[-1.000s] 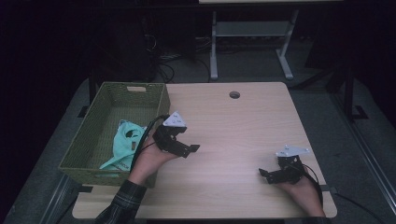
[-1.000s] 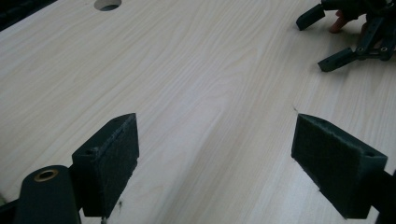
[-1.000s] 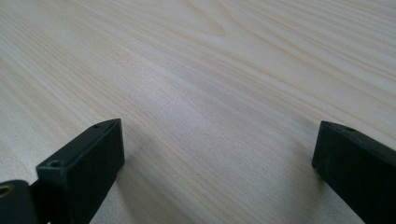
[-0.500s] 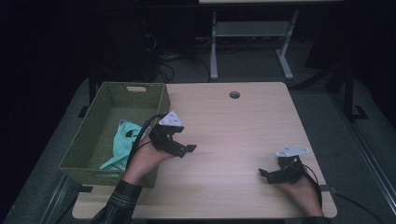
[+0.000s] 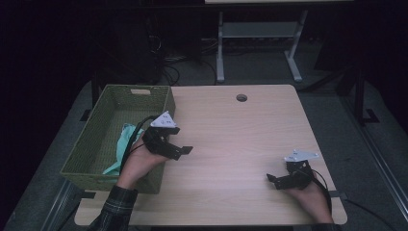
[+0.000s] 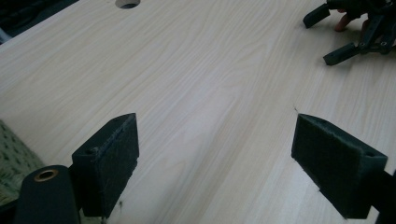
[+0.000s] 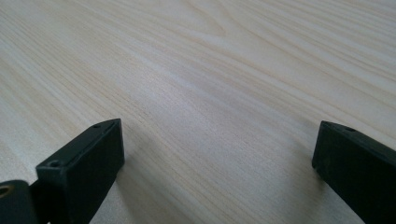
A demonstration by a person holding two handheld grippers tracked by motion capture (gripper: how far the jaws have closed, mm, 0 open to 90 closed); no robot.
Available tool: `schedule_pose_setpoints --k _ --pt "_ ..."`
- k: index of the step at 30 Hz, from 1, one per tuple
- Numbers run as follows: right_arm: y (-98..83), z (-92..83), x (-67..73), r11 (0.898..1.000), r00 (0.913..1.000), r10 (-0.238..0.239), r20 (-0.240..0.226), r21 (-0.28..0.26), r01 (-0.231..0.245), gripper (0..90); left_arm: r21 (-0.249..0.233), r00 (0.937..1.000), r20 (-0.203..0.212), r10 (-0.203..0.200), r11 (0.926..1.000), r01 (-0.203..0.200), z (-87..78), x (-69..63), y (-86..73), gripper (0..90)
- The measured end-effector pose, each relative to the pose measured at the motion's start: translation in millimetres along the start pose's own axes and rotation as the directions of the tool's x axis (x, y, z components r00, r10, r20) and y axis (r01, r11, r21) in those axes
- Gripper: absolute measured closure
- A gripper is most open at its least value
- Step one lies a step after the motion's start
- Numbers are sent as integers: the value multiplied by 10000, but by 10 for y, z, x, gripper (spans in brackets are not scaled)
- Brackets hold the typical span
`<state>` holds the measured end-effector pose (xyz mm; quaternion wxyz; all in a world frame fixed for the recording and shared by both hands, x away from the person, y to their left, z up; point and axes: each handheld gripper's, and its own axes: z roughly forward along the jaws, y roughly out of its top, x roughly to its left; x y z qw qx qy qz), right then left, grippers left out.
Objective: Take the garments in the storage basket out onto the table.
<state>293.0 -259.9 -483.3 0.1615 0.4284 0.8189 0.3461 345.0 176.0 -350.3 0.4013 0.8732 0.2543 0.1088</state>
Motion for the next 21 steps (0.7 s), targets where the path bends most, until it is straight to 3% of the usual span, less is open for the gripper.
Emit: schedule_pose_setpoints --k 5,21 --pt "0 0 0 10000 10000 1 3 0 -1 20 49 9998 -189 24 10000 -23 -72 56 -34 145" --pt "0 -1 1 10000 10000 14 -2 5 -14 20 -267 9930 -988 -641 9977 618 -357 284 -192 145"
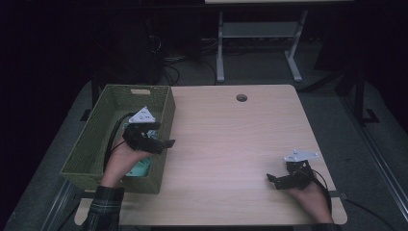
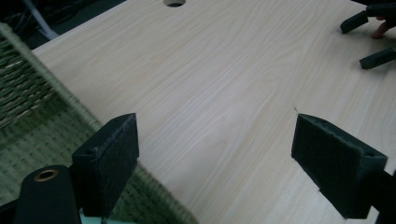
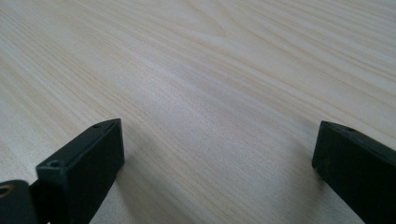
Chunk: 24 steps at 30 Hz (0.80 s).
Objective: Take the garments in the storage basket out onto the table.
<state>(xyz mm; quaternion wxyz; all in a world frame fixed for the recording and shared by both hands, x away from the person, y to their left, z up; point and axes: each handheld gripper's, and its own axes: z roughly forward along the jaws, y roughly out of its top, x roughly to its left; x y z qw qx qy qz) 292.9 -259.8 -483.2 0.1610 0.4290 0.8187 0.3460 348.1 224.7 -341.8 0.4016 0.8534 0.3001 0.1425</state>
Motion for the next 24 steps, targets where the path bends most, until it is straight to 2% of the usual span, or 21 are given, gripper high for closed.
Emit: schedule_pose_setpoints --k 8,14,15,24 --pt "0 1 0 10000 10000 -8 2 -3 8 21 -116 9988 -374 -331 9994 326 -131 125 -77 149" --pt "0 0 0 10000 10000 -3 2 -2 3 20 -62 9954 -820 -490 9988 486 -219 244 -163 149" --pt "0 0 0 10000 10000 -5 3 -2 5 21 -59 9942 -882 -615 9981 612 -231 265 -184 149" --pt "2 3 -1 10000 10000 1 48 -2 -1 20 13 9889 -1211 -865 9962 873 -224 457 -367 149"
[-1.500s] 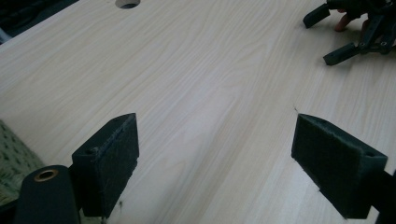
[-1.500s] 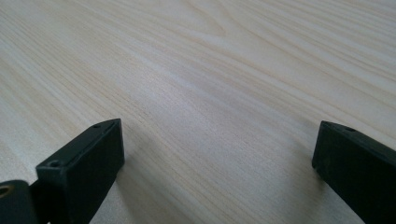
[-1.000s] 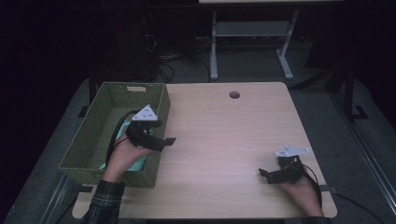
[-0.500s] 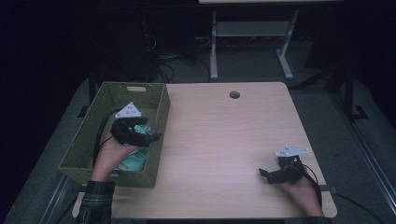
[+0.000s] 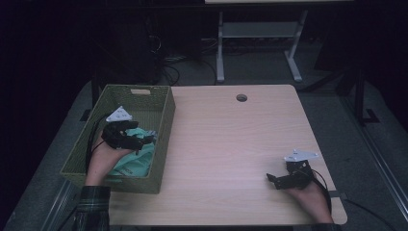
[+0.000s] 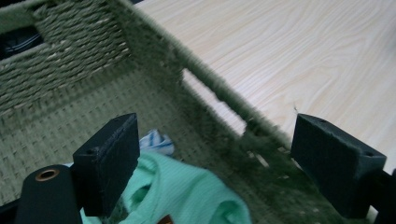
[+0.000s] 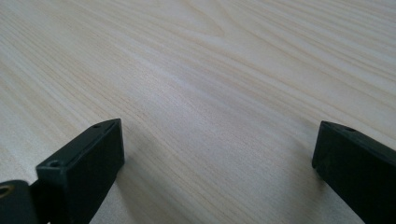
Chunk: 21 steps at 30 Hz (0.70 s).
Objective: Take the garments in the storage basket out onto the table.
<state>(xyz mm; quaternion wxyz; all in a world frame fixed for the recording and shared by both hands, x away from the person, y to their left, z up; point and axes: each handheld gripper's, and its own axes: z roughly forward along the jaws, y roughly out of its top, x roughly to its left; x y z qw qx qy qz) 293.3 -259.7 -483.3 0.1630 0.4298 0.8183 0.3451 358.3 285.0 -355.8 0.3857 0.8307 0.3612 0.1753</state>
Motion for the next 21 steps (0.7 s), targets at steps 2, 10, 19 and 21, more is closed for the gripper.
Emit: schedule_pose_setpoints --k 2,10,19,21 --pt "0 0 0 10000 10000 -1 0 2 1 20 57 10000 -17 -30 10000 30 6 22 -25 149" --pt "0 0 0 10000 10000 -2 1 3 2 20 -85 9997 -150 -186 9998 185 -1 129 -133 149" --pt "0 0 0 10000 10000 0 2 4 0 20 -114 9988 -308 -388 9992 385 -6 220 -245 165" --pt "0 0 0 10000 10000 -1 4 5 1 20 -96 9987 -305 -410 9991 408 1 237 -263 174"
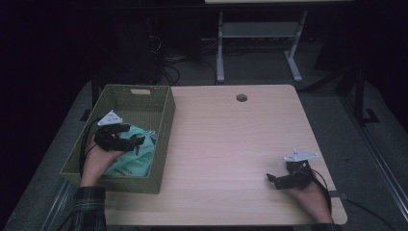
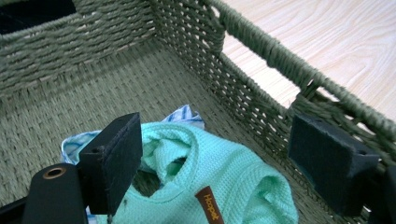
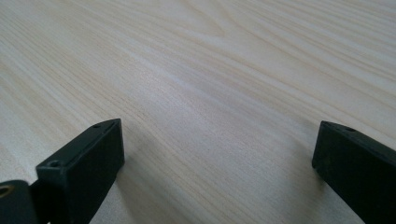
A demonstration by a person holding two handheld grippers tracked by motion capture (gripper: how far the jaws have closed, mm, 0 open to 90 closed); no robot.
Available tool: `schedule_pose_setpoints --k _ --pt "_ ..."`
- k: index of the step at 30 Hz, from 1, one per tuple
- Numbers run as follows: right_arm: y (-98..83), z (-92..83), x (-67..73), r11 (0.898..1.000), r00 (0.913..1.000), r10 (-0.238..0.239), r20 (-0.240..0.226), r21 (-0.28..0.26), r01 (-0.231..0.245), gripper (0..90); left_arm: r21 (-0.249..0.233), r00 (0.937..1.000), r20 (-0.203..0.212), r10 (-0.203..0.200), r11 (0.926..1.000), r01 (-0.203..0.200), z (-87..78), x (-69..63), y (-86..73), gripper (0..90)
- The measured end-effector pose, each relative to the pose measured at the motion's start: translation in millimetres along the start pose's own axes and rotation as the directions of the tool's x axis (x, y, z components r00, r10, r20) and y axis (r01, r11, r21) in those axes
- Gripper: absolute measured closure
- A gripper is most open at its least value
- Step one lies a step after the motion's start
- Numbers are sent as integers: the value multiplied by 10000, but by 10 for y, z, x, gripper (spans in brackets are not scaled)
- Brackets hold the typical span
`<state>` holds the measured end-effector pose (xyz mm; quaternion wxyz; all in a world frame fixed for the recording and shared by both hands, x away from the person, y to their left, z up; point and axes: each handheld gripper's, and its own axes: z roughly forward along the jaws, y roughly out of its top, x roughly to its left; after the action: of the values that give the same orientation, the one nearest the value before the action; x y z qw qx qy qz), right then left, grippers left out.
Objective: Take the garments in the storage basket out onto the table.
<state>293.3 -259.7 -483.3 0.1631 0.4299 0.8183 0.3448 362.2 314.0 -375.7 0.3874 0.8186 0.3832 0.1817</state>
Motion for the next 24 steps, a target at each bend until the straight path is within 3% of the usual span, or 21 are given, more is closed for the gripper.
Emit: schedule_pose_setpoints --k 4,13,18,24 --pt "0 0 0 10000 10000 0 -5 -1 0 20 76 9999 98 -112 9999 111 45 12 -37 174" --pt "0 0 0 10000 10000 0 -1 -2 0 20 822 9995 301 85 9966 -109 159 2 -59 189" --pt "0 0 0 10000 10000 -3 -1 -4 3 20 1622 9978 539 372 9857 -456 267 -57 -62 190" --pt "0 0 0 10000 10000 0 -2 -2 0 20 2435 9947 792 660 9663 -835 370 -89 -64 190"
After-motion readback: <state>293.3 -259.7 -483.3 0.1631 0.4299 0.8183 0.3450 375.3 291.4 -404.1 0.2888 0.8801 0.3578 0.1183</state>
